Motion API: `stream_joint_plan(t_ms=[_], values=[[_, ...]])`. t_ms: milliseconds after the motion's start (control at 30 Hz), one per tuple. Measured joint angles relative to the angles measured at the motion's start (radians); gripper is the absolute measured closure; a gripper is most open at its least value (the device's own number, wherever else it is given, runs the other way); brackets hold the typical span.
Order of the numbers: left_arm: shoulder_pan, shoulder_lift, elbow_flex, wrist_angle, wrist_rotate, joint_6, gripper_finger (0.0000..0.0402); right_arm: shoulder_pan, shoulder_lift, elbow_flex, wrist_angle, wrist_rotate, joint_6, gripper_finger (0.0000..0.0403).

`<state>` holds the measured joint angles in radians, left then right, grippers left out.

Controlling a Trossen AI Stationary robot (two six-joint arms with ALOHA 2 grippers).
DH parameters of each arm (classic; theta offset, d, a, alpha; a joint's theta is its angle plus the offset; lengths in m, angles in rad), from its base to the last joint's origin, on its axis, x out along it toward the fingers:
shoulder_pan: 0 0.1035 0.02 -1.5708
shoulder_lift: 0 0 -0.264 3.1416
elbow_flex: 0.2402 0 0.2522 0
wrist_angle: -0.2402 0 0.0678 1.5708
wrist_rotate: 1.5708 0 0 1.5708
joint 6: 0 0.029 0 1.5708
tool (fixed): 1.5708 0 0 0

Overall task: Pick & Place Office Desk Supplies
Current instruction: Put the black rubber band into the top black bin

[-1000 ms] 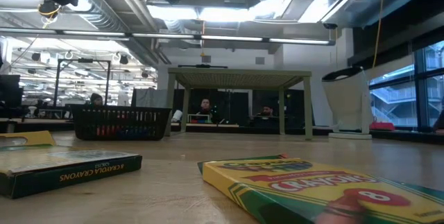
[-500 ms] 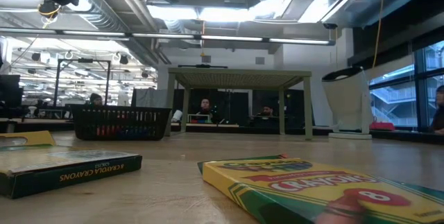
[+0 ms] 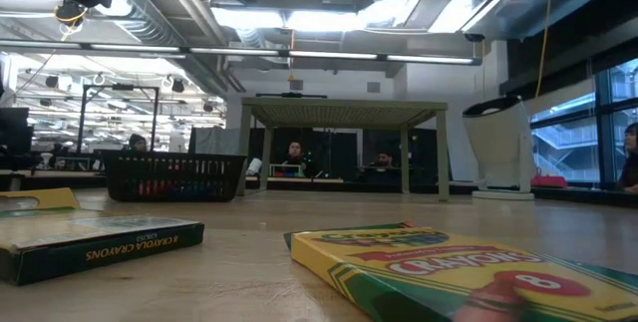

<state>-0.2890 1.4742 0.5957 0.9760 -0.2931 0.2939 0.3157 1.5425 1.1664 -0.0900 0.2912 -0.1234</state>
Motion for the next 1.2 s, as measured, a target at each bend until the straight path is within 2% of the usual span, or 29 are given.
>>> stream_joint_plan(t_ms=[167,267,467,567,733,900,1033,1200], values=[[0.000,0.000,0.000,0.000,0.005,0.000,0.0399,-0.001,0.000,0.000,0.002,-0.026,0.000,0.0386],[0.000,0.000,0.000,0.000,0.004,0.000,0.0399,-0.001,0.000,0.000,0.003,-0.027,0.005,0.0367],[0.001,0.000,0.000,0.001,-0.009,0.000,0.0399,0.000,0.000,0.000,-0.007,-0.034,0.013,0.0287],[0.004,0.000,0.000,-0.005,-0.030,-0.002,0.0399,0.000,0.000,0.001,-0.029,-0.034,0.073,0.0238],[0.003,-0.001,0.001,-0.043,-0.158,-0.058,0.0399,0.001,-0.010,0.001,-0.168,-0.038,0.188,0.0166],[0.011,-0.012,0.000,-0.167,-0.273,-0.158,0.0399,0.009,-0.026,0.001,-0.305,-0.043,0.300,0.0126],[0.034,-0.050,0.000,-0.330,-0.288,-0.289,0.0399,0.018,-0.032,0.001,-0.375,-0.041,0.357,0.0120],[0.065,-0.137,0.000,-0.635,-0.257,-0.504,0.0399,0.040,-0.035,0.001,-0.431,-0.043,0.395,0.0128]])
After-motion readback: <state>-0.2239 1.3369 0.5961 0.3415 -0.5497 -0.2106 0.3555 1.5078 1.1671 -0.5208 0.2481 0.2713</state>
